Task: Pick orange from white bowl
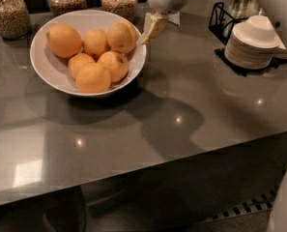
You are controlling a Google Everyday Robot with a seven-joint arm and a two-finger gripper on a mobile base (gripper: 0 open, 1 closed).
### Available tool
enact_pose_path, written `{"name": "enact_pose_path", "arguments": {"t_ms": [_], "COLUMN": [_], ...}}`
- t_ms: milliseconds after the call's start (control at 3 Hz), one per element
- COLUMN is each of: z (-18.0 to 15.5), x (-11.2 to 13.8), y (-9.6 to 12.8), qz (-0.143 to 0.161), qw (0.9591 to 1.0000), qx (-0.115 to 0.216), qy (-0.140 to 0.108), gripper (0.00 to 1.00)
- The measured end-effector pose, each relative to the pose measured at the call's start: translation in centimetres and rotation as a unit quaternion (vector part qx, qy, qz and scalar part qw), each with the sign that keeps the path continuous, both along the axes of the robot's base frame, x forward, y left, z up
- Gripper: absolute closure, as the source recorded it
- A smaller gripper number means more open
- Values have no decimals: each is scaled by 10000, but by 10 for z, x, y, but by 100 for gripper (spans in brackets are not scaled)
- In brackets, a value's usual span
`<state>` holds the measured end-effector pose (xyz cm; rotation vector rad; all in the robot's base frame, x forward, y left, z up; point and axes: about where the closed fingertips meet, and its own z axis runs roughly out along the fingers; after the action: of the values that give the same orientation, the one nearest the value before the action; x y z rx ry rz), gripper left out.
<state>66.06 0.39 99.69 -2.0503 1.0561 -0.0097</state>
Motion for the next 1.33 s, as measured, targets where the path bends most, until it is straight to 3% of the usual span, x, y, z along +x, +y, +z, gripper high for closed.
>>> {"name": "enact_pose_path", "arguments": {"t_ms": [1333], "z": [-27], "x": [18], "y": [23], "qz": [432], "qw": [9989], "qx": [-137], "qy": [143], "gripper": [32]}}
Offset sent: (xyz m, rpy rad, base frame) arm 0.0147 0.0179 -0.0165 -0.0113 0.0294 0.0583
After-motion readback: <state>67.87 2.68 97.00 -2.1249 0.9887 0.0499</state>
